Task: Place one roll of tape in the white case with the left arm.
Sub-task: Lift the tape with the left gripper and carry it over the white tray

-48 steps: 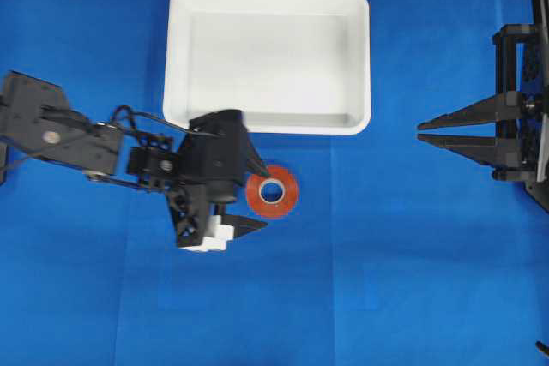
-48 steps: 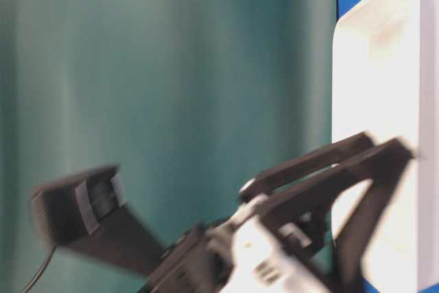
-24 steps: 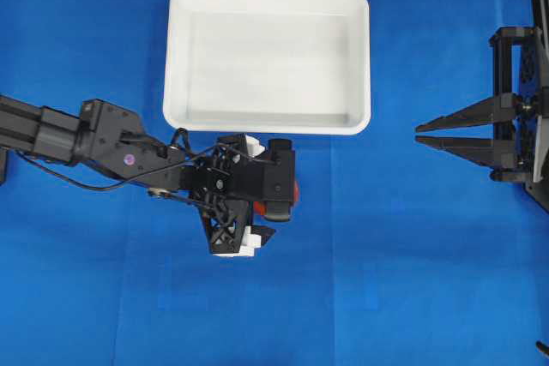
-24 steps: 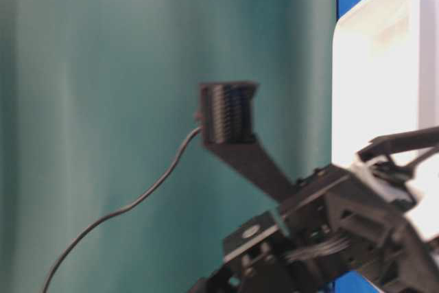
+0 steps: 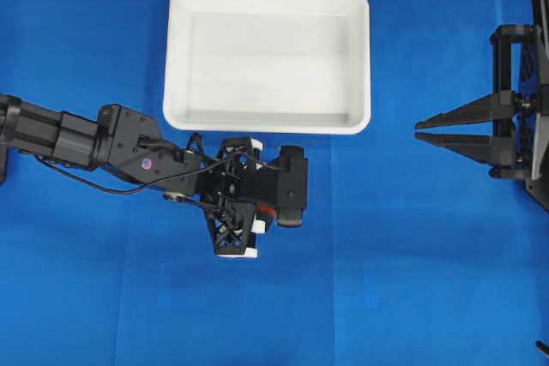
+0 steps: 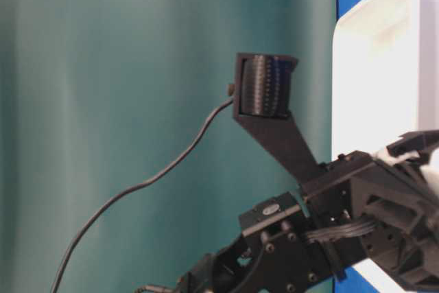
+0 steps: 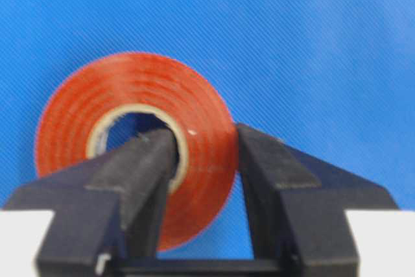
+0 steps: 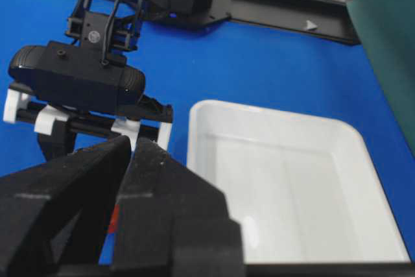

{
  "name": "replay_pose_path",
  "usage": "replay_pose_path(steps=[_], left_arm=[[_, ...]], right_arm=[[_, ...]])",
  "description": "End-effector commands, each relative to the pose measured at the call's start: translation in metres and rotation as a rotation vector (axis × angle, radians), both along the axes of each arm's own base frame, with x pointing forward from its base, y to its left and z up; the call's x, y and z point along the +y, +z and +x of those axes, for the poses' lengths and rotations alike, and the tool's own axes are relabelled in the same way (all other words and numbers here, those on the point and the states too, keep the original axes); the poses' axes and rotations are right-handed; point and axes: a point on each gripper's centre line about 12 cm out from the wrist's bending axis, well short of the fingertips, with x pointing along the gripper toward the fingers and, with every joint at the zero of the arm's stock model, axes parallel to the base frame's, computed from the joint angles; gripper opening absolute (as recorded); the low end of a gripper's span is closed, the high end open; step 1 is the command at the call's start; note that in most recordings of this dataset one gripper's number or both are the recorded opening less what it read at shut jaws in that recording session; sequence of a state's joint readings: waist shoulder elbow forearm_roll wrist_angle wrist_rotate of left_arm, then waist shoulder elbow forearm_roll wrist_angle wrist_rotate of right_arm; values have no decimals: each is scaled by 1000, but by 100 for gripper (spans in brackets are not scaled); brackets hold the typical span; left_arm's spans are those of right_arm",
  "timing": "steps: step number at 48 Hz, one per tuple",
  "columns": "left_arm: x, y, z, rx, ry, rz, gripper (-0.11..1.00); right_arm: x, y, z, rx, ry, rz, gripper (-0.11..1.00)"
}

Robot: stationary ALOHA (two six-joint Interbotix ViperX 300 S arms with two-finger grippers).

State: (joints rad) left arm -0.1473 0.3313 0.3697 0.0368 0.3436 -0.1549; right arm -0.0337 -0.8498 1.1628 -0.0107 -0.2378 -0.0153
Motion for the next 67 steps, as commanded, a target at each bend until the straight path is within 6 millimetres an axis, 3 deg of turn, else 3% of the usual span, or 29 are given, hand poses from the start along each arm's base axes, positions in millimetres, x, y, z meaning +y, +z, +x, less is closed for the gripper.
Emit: replay_pose_path(steps=[1, 14, 19, 24, 36, 44, 56, 67], left_arm=[[-1, 18, 5, -20, 1, -2, 26], [4, 85, -4, -69, -4, 13, 26], [15, 115, -11, -126, 11, 16, 26], [34, 126, -17, -146, 28, 42, 26], [114, 110, -23, -132, 112, 126, 26], [151, 78, -21, -121, 180, 136, 26], [169, 37, -14, -86, 211, 131, 26], [170, 30, -11, -100, 213, 129, 26]], right_arm=[[-1, 4, 2, -11, -3, 0, -10], [-1, 4, 1, -8, -3, 1, -10], [-1, 3, 1, -6, -3, 3, -10], [-1, 4, 2, -8, -3, 3, -10], [-1, 3, 1, -6, -3, 4, -10], [-1, 2, 2, 6, -3, 5, -10], [-1, 1, 2, 15, -3, 5, -10], [-1, 0, 2, 18, -3, 5, -10]])
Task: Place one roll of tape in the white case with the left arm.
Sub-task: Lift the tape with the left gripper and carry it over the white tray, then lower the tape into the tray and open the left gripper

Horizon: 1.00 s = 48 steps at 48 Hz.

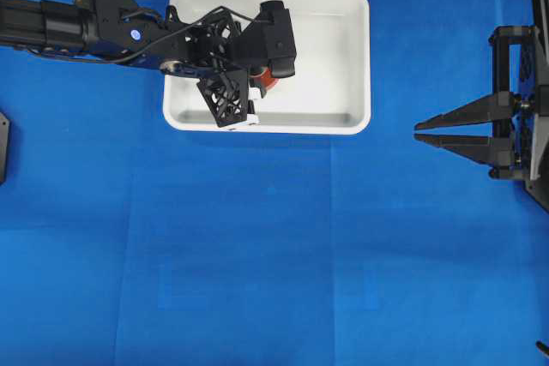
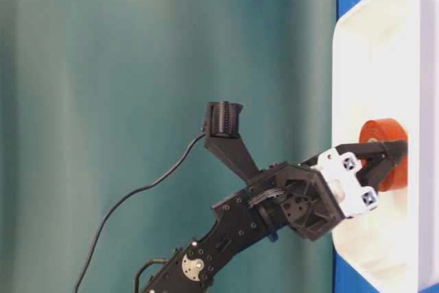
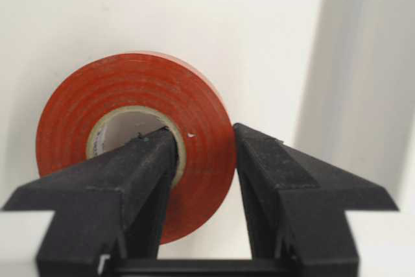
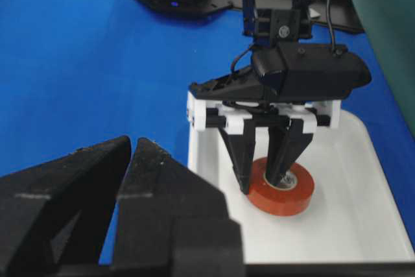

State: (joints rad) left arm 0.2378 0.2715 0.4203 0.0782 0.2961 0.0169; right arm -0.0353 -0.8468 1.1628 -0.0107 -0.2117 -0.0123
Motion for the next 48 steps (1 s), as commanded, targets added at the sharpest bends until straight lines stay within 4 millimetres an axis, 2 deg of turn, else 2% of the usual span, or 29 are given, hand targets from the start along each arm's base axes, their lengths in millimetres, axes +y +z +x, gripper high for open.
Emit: replay_pose_path(steps=[1, 2, 10, 12, 20, 30, 35, 48], left_arm=[[2, 16, 6, -49, 1, 11, 27], [2, 16, 6, -51, 1, 12, 30], [2, 27, 4, -57, 2, 14, 77], [1, 34, 2, -59, 3, 16, 81], [-2, 70, -10, -81, 8, 20, 71], [-17, 118, -31, -162, -11, 36, 70], [-29, 130, -46, -191, -29, 35, 70], [-65, 139, -81, -301, -78, 1, 70]], right_arm=[[0, 4, 1, -11, -2, 3, -10], [0, 4, 1, -11, -1, 1, -10], [0, 4, 2, -11, -2, 3, -10], [0, 4, 2, -11, -1, 1, -10], [0, 5, 2, -12, -2, 6, -10], [0, 6, 2, -16, -2, 5, -10], [0, 6, 1, -17, -2, 5, -10], [0, 6, 1, -20, -2, 5, -10]])
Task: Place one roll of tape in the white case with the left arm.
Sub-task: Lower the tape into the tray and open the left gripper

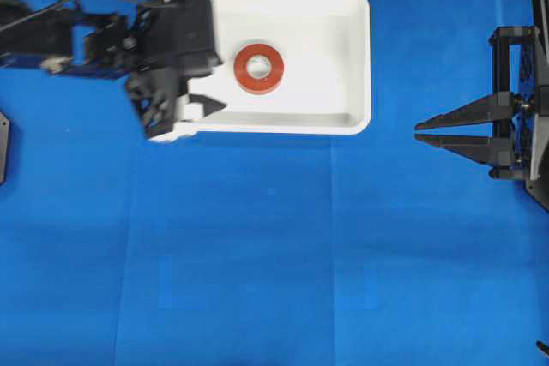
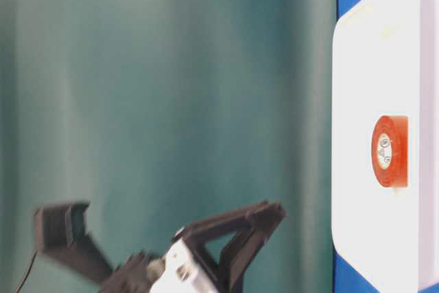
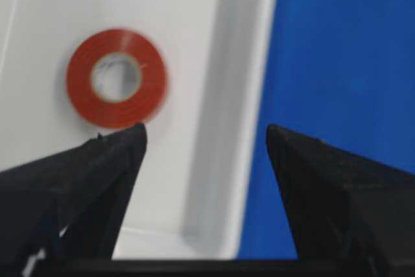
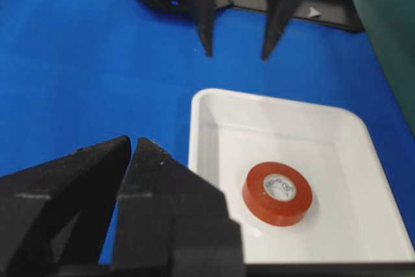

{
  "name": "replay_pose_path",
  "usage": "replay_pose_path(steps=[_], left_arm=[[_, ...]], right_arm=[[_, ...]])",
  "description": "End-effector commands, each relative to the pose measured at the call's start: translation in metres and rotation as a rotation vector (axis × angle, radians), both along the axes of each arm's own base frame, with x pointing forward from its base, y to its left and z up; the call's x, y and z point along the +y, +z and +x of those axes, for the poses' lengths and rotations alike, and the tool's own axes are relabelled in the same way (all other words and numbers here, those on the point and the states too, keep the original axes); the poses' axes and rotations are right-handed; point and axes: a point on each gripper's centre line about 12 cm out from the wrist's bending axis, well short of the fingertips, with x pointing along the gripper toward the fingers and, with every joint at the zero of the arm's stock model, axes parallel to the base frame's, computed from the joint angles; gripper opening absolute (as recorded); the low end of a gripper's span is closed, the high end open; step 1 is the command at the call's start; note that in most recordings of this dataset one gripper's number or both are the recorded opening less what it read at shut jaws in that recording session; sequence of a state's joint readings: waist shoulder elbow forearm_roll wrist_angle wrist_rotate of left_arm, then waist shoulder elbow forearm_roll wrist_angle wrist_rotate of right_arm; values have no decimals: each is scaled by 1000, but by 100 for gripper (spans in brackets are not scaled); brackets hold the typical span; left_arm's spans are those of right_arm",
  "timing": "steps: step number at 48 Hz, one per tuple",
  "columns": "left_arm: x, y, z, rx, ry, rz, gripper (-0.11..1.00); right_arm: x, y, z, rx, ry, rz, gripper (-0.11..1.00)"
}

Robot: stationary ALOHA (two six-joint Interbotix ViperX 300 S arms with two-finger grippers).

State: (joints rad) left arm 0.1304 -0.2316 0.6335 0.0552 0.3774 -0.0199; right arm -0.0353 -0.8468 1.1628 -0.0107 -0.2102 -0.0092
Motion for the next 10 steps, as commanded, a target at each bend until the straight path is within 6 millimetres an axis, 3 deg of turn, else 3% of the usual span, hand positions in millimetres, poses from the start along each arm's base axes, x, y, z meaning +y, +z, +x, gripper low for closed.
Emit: replay_pose_path(steps=[1, 10], left_arm=[[-11, 16, -8, -104, -21, 0, 70], [-30, 26, -25, -299, -76, -1, 70]], right_arm=[[0, 6, 1, -20, -2, 2, -10], [0, 6, 1, -22, -2, 2, -10]])
